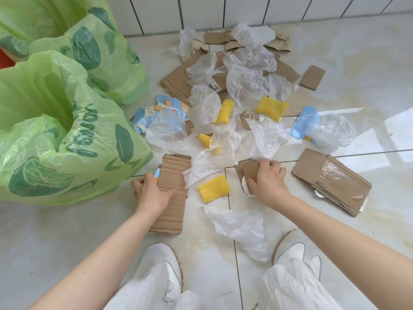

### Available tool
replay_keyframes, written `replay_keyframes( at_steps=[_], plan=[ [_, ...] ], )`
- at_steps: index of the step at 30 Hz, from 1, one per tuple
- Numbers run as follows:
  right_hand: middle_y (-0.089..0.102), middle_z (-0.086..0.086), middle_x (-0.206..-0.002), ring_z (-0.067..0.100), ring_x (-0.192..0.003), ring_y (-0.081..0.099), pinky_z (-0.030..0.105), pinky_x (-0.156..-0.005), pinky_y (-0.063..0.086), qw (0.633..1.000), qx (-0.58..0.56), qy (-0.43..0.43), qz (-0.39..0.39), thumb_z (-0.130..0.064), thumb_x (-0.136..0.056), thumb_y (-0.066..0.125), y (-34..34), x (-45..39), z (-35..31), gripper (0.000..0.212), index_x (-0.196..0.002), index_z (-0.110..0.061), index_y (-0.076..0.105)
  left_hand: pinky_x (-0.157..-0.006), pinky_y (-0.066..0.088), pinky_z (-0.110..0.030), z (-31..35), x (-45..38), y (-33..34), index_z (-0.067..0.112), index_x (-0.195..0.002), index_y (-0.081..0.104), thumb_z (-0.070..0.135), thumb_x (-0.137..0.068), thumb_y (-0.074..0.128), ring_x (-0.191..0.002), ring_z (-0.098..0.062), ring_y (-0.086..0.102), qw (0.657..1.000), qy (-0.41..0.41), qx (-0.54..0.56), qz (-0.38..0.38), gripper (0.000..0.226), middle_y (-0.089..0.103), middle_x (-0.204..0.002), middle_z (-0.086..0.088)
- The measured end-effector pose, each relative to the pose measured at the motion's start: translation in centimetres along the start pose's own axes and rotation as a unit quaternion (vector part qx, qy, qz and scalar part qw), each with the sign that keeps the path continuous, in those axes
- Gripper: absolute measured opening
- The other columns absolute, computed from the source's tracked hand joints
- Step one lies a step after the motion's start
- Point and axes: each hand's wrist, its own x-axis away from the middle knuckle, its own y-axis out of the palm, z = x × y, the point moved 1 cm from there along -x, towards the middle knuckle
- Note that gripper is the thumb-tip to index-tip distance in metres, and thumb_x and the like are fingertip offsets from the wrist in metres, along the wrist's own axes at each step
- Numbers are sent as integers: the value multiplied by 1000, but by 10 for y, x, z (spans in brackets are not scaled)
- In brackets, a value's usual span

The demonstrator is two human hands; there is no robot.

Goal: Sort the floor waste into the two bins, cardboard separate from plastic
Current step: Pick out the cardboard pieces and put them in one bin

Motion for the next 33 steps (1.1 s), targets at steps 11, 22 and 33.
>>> replay_keyframes(
  at_steps=[11,22,33],
  plan=[
    [52,13,-109,37,-100,53,41,-84,49,997,-74,-4,-2,-18,-76,74,7,7,6,66,-125,-22,30,-62,45,-33,6,5,-13,16,-106,41,18,-81,71,-85,-26,57,997,54,49,3,39,59,-103,-8],
    [67,0,-82,23,-77,65,36,-68,52,963,-247,-110,16,-12,-77,67,-53,48,-57,19,-95,-14,64,-66,47,-26,34,55,-73,22,-109,45,16,-82,71,-86,-8,60,976,139,166,31,38,61,-98,6],
    [72,-13,-79,4,-74,66,24,-67,51,898,-359,-255,4,-9,-85,54,-143,91,-185,18,-86,-23,65,-81,56,-36,75,95,-187,27,-103,43,9,-79,74,-81,-5,70,899,248,306,190,43,72,-89,9]
  ],
)
